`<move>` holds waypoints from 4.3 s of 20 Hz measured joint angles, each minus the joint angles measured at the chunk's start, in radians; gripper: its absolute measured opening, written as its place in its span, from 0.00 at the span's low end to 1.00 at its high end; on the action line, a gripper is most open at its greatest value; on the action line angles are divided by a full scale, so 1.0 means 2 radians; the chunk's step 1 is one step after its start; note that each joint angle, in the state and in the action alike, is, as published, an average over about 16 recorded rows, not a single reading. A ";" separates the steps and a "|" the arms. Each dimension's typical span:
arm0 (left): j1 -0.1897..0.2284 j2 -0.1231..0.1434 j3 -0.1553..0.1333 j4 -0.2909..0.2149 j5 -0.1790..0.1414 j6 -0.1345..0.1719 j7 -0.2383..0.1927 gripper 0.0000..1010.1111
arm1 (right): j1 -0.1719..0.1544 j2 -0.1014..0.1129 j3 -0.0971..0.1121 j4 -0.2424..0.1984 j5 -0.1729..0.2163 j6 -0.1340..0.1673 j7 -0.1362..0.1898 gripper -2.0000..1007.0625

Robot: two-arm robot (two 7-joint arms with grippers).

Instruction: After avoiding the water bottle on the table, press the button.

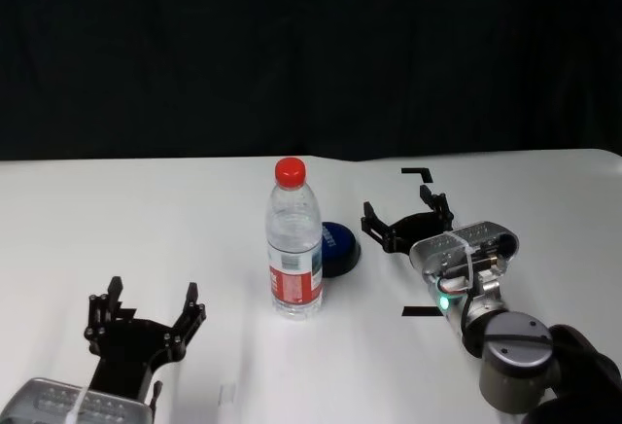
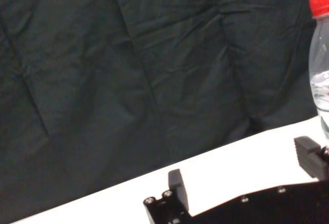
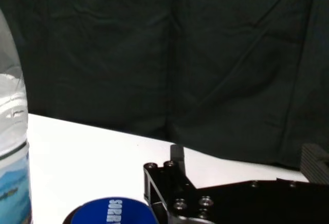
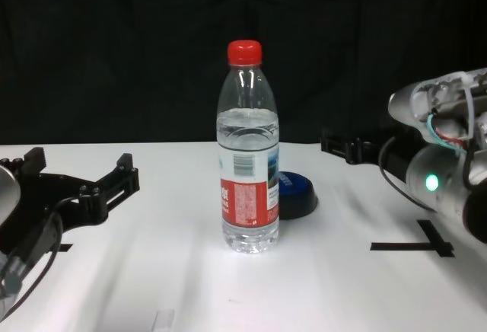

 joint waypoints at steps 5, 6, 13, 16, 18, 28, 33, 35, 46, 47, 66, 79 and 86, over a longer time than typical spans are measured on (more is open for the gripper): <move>0.000 0.000 0.000 0.000 0.000 0.000 0.000 1.00 | 0.020 -0.004 -0.002 0.027 -0.002 -0.008 0.001 1.00; 0.000 0.000 0.000 0.000 0.000 0.000 0.000 1.00 | 0.023 -0.004 -0.002 0.032 -0.003 -0.009 0.001 1.00; 0.000 0.000 0.000 0.000 0.000 0.000 0.000 1.00 | 0.051 -0.008 -0.006 0.072 -0.006 -0.020 0.005 1.00; 0.000 0.000 0.000 0.000 0.000 0.000 0.000 1.00 | 0.062 -0.011 -0.008 0.089 -0.007 -0.024 0.007 1.00; 0.000 0.000 0.000 0.000 0.000 0.000 0.000 1.00 | 0.069 -0.012 -0.009 0.099 -0.007 -0.026 0.008 1.00; 0.000 0.000 0.000 0.000 0.000 0.000 0.000 1.00 | 0.095 -0.020 -0.014 0.139 -0.007 -0.022 0.015 1.00; 0.000 0.000 0.000 0.000 0.000 0.000 0.000 1.00 | 0.102 -0.022 -0.017 0.150 -0.006 -0.014 0.017 1.00; 0.000 0.000 0.000 0.000 0.000 0.000 0.000 1.00 | 0.104 -0.022 -0.018 0.153 -0.006 -0.011 0.018 1.00; 0.000 0.000 0.000 0.000 0.000 0.000 0.000 1.00 | 0.107 -0.021 -0.023 0.158 -0.009 0.008 0.018 1.00; 0.000 0.000 0.000 0.000 0.000 0.000 0.000 1.00 | 0.107 -0.021 -0.024 0.158 -0.010 0.010 0.018 1.00; 0.000 0.000 0.000 0.000 0.000 0.000 0.000 1.00 | 0.118 -0.021 -0.033 0.182 -0.019 0.032 0.020 1.00; 0.000 0.000 0.000 0.000 0.000 0.000 0.000 1.00 | 0.106 -0.021 -0.023 0.154 -0.013 0.025 0.012 1.00; 0.000 0.000 0.000 0.000 0.000 0.000 0.000 1.00 | 0.086 -0.018 -0.016 0.111 -0.008 0.022 0.006 1.00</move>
